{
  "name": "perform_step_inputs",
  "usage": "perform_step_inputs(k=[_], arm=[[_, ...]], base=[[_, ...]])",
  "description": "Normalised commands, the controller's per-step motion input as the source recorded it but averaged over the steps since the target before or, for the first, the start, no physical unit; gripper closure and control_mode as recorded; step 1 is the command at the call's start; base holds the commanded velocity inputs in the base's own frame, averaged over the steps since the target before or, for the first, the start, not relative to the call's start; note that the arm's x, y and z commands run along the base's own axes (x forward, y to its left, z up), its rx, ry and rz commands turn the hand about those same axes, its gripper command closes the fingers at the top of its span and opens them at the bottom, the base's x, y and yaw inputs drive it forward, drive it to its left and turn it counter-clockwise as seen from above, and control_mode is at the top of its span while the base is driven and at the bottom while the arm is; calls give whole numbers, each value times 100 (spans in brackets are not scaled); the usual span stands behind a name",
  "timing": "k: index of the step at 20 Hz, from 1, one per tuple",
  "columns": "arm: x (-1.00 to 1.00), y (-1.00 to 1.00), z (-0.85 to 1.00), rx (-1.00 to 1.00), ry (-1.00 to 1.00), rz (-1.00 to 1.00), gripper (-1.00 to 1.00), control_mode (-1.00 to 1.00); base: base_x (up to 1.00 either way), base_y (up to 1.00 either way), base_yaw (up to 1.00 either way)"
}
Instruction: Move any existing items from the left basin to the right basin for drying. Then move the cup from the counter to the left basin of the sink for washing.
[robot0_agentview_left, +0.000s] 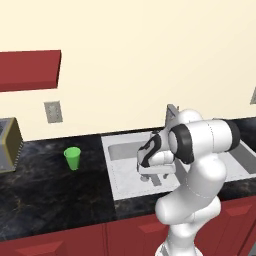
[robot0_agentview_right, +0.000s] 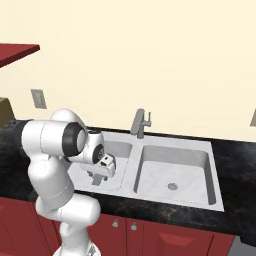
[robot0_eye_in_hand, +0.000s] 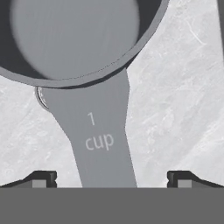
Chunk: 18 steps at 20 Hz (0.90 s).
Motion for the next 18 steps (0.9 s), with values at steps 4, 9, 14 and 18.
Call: perform_step_inputs(k=[4,9,14,18], arm=[[4,0,-6,0,0,0,-100,-100],[2,2,-11,0,0,0,-100,-100],[8,8,-13,0,0,0,-100,-100],[9,7,-14,0,0,0,-100,-100]], base=[[0,0,0],[0,0,0],[0,0,0],[0,0,0]])
